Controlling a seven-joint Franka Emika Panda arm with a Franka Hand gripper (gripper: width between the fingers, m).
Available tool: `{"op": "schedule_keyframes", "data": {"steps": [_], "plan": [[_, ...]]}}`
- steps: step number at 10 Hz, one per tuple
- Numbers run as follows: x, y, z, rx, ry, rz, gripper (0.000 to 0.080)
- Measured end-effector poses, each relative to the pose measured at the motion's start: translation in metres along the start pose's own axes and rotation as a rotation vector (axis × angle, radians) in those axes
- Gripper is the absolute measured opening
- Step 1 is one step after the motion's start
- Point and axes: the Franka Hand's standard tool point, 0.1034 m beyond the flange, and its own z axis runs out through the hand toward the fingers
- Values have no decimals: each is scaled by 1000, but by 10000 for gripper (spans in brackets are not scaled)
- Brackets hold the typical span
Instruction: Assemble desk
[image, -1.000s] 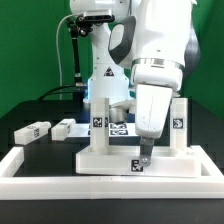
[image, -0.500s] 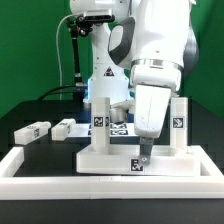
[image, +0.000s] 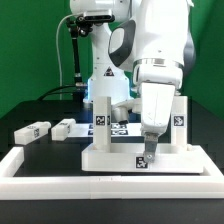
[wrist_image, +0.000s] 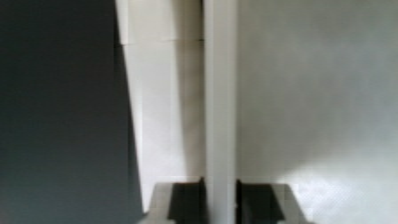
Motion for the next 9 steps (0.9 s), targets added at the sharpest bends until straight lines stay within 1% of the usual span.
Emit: {"op": "schedule_keyframes", "data": {"steps": [1, 2, 4, 6, 8, 9], "plan": [[1, -2, 1, -9, 8, -1, 75], [1, -3, 3, -12, 10, -2, 78], [-3, -2, 7, -2, 0, -2, 82], [-8, 7, 15, -2, -12, 3, 84], [-4, 9, 15, 32, -34, 4, 85], [-3, 10, 15, 55, -48, 6, 85]]}}
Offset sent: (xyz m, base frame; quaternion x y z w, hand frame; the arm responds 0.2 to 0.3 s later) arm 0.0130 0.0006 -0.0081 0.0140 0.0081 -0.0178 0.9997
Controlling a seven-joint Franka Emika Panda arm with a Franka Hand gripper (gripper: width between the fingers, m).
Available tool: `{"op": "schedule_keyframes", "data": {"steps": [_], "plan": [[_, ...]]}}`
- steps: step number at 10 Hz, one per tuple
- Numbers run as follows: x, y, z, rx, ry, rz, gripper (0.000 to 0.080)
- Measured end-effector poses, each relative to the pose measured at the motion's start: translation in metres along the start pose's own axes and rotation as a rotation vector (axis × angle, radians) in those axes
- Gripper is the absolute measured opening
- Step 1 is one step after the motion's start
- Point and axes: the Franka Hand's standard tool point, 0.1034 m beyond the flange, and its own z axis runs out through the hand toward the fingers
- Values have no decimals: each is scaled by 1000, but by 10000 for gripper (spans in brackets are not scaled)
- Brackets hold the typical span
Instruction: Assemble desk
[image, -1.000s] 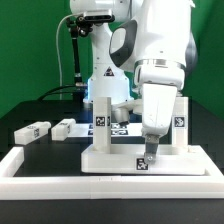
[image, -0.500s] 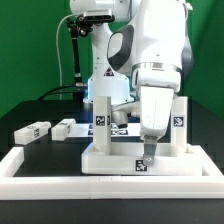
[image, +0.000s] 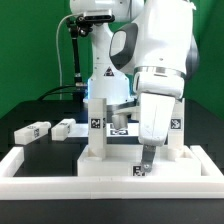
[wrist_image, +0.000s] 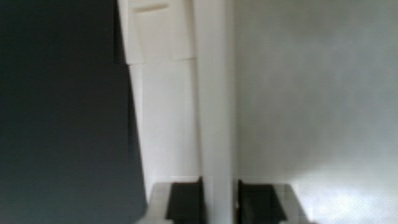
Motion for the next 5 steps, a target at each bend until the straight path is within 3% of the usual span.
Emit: {"op": "schedule_keyframes", "data": {"steps": [2, 3, 4, 5], "plan": [[1, -1, 1, 6, -2, 3, 85], [0, -1, 1, 6, -3, 4, 151], [0, -1, 1, 6, -3, 5, 320], [0, -1, 1, 6, -3, 5, 320]]}}
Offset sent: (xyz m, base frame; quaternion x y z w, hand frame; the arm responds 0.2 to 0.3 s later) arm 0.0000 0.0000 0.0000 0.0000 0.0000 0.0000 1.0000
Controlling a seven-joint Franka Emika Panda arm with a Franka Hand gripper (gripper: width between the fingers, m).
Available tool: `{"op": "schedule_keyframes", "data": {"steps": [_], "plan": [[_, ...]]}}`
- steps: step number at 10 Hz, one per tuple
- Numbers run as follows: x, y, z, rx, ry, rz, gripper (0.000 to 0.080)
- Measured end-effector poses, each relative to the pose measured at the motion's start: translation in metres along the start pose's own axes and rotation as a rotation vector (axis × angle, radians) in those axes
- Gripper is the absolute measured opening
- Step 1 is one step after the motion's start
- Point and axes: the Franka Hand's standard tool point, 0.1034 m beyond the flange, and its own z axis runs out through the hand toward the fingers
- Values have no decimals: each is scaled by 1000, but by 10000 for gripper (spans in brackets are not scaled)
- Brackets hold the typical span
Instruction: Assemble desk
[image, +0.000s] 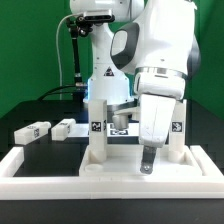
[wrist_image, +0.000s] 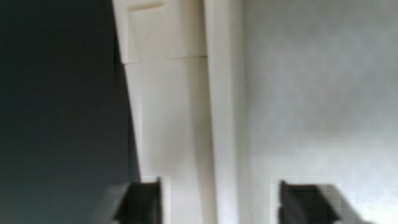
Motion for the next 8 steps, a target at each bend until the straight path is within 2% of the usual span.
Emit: {"op": "schedule_keyframes", "data": {"steps": [1, 2, 3, 8], "plan": [[0, 0, 0, 0, 0, 0, 538], [-1, 0, 0, 0, 0, 1, 615], [-1, 0, 0, 0, 0, 1, 640], [-2, 0, 0, 1, -1, 3, 649]]}}
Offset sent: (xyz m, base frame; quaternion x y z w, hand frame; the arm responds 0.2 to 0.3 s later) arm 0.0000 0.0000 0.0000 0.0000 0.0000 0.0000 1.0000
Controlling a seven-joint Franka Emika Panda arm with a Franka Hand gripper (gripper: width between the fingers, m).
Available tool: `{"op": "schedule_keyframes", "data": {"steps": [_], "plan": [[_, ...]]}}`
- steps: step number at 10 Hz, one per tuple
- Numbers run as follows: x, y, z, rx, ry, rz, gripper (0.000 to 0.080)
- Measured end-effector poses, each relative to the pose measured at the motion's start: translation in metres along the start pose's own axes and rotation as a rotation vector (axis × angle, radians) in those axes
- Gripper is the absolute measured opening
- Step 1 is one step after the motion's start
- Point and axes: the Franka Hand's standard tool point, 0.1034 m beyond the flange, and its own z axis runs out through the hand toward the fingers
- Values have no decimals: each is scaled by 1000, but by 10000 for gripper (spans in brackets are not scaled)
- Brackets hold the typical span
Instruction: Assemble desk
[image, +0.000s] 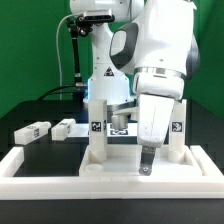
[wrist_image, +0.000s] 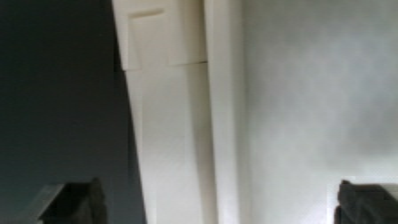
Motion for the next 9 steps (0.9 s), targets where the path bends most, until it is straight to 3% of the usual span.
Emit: {"op": "schedule_keyframes", "data": {"steps": [1, 2, 5, 6, 7, 9], "plan": [[0, 1, -1, -1, 0, 1, 649], [-5, 7, -14, 15, -19, 7, 649], [-37, 26, -86, 32, -35, 65, 649], [-53, 33, -103, 32, -43, 78, 649], [-71, 45, -115, 13, -46, 153, 649], [-63, 39, -108, 21, -44, 332, 649]]}}
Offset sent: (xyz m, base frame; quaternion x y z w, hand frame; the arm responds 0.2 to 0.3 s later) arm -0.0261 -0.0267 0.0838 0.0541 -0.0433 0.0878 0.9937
